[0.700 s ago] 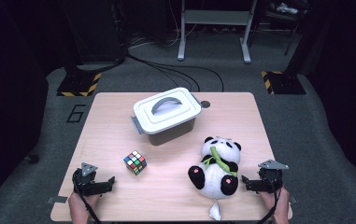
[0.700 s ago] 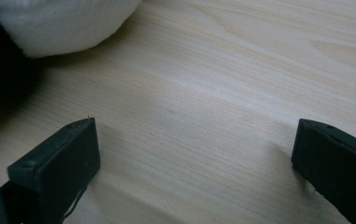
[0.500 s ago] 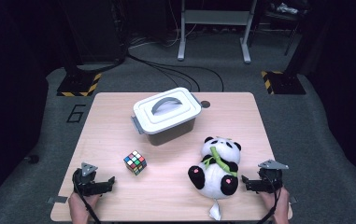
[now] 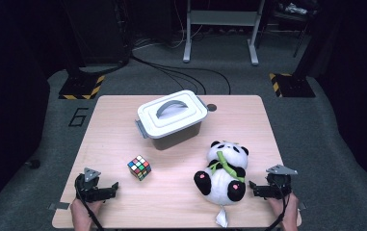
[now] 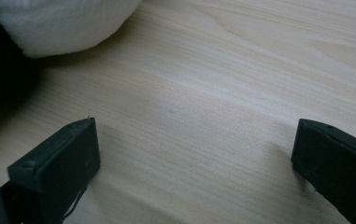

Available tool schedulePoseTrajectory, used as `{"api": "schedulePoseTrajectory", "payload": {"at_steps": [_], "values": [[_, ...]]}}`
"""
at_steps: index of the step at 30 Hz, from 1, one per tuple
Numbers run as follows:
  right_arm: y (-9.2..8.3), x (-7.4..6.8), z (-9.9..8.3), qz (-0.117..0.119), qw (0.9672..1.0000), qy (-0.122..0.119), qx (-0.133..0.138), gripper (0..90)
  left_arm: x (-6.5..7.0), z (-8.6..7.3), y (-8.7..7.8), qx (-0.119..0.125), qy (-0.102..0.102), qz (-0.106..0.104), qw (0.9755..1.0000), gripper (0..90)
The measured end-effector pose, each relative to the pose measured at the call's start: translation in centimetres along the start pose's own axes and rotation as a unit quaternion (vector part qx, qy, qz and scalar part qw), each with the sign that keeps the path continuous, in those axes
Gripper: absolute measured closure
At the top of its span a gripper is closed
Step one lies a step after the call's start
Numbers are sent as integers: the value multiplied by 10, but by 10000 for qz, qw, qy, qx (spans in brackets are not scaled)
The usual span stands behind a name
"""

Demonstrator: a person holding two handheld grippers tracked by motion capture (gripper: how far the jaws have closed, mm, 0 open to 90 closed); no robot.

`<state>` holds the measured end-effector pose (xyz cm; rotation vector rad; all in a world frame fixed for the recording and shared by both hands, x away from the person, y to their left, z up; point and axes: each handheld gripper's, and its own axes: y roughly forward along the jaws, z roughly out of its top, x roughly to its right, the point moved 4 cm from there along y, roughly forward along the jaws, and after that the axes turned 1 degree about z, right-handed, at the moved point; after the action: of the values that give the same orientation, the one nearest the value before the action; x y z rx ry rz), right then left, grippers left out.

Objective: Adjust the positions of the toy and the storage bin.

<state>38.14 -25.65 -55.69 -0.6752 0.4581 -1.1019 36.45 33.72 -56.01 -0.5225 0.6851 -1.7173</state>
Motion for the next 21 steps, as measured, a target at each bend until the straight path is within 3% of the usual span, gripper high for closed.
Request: {"api": "schedulePoseTrajectory", "payload": {"at_steps": [7,13,16,21], "values": [[0,0,0,8,10000,-17,8,5,0,0,0,-1,1,-7,10000,1],[0,0,0,9,10000,-34,17,6,1,0,-1,-51,118,-165,9998,1],[0,0,0,4,10000,-19,14,8,3,3,-5,59,202,-147,9997,1],[0,0,0,5,10000,-31,19,8,13,16,-21,340,179,-432,9983,1]]}}
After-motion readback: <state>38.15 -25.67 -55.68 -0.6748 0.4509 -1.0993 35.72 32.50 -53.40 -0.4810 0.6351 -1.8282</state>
